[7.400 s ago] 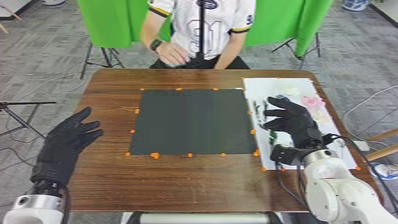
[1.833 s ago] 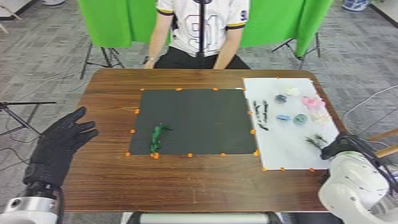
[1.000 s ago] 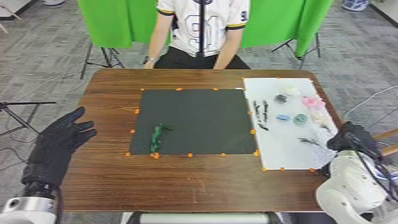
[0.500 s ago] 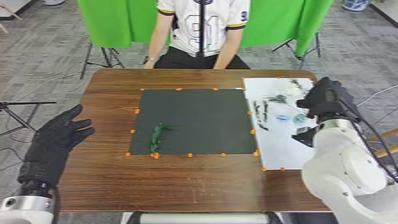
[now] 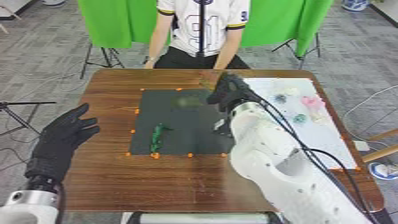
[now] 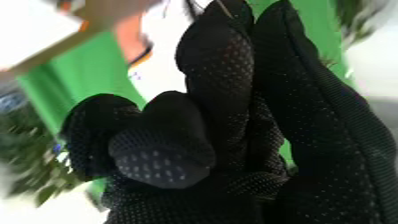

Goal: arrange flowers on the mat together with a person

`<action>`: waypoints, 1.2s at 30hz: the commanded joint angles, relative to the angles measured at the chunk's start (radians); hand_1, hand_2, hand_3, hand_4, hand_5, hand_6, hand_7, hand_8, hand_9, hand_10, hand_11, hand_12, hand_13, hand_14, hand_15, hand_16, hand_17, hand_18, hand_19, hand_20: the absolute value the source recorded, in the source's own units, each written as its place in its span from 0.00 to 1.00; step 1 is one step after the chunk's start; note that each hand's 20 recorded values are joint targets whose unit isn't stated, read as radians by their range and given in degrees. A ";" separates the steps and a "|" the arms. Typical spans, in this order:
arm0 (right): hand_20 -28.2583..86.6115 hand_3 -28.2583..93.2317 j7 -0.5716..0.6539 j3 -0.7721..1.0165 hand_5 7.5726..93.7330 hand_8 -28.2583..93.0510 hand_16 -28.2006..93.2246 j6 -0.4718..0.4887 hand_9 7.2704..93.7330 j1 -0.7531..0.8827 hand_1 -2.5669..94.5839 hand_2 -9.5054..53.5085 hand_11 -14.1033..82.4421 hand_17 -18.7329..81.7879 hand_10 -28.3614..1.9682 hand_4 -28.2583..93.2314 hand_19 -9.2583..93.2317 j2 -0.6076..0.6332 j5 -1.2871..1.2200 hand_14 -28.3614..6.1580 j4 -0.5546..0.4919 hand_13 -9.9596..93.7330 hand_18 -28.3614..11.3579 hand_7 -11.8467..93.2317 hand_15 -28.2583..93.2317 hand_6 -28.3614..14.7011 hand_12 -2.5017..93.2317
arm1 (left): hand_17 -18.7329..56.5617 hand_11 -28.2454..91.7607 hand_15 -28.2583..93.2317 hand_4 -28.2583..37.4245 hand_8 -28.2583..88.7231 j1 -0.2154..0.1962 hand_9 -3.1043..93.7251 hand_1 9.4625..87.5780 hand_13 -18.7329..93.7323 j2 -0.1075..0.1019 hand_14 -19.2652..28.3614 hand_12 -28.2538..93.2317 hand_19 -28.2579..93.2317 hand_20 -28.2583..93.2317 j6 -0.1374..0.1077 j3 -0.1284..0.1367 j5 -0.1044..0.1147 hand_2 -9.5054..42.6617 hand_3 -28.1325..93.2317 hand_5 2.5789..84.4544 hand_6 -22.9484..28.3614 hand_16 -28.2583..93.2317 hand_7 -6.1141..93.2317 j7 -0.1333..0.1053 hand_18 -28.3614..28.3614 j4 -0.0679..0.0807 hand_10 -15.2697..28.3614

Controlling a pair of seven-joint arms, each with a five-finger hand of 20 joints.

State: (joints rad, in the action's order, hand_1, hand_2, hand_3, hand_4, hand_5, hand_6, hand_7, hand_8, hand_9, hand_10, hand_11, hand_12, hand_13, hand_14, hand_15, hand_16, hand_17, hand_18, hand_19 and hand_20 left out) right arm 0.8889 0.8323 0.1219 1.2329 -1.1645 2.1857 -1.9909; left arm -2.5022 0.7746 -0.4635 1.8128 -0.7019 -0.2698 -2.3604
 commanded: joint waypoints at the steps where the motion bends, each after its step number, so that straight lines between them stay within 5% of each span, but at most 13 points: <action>1: 0.37 0.69 0.005 -0.110 1.00 0.32 0.42 0.048 1.00 0.000 0.62 0.00 0.61 0.88 0.61 0.05 1.00 -0.119 0.028 0.72 0.139 1.00 0.36 0.28 0.77 0.66 0.26 | 0.15 0.53 0.75 0.03 0.14 0.057 0.37 0.20 0.36 -0.009 0.94 0.31 0.69 0.29 0.034 -0.038 -0.011 0.28 0.89 0.39 0.60 0.12 0.24 0.030 0.89 0.024 0.80; 11: 0.40 0.73 0.045 -0.181 1.00 0.30 0.41 0.126 1.00 0.010 0.57 0.00 0.62 0.87 0.60 0.05 1.00 -0.127 0.104 0.71 0.226 1.00 0.32 0.30 0.78 0.67 0.25 | 0.15 0.53 0.75 0.03 0.14 0.089 0.37 0.20 0.37 0.001 0.94 0.31 0.69 0.29 0.057 -0.051 -0.024 0.28 0.89 0.39 0.60 0.12 0.24 0.050 0.89 0.033 0.80; 20: 0.47 0.75 0.058 -0.231 1.00 0.26 0.40 0.157 1.00 -0.010 0.55 0.02 0.66 0.87 0.59 0.06 1.00 -0.132 0.124 0.70 0.209 1.00 0.27 0.35 0.81 0.67 0.23 | 0.15 0.53 0.75 0.03 0.14 0.132 0.36 0.20 0.36 -0.014 0.94 0.31 0.69 0.29 0.075 -0.069 -0.027 0.28 0.89 0.39 0.60 0.12 0.24 0.061 0.90 0.046 0.81; 31: 0.47 0.76 0.055 -0.227 1.00 0.18 0.38 0.135 1.00 -0.018 0.53 0.05 0.68 0.88 0.60 0.06 1.00 -0.148 0.143 0.71 0.215 1.00 0.27 0.39 0.82 0.69 0.22 | 0.15 0.53 0.75 0.04 0.14 0.137 0.36 0.20 0.36 -0.013 0.94 0.31 0.69 0.29 0.081 -0.075 -0.033 0.29 0.89 0.39 0.61 0.12 0.24 0.079 0.89 0.046 0.80; 36: 0.47 0.76 0.066 -0.239 1.00 0.12 0.37 0.148 1.00 -0.025 0.50 0.05 0.67 0.88 0.61 0.07 1.00 -0.139 0.154 0.71 0.202 1.00 0.29 0.39 0.82 0.69 0.21 | 0.15 0.53 0.75 0.05 0.14 0.114 0.36 0.20 0.36 -0.012 0.94 0.31 0.69 0.29 0.070 -0.064 -0.028 0.29 0.89 0.39 0.61 0.12 0.24 0.066 0.89 0.040 0.80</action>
State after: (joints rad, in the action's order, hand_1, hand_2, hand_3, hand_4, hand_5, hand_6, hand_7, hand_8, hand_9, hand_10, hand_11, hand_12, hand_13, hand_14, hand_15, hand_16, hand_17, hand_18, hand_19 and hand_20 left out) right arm 0.9394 0.6051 0.2686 1.2197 -1.2997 2.3155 -1.7766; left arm -2.3621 0.7567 -0.3939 1.7416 -0.7283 -0.2058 -2.3197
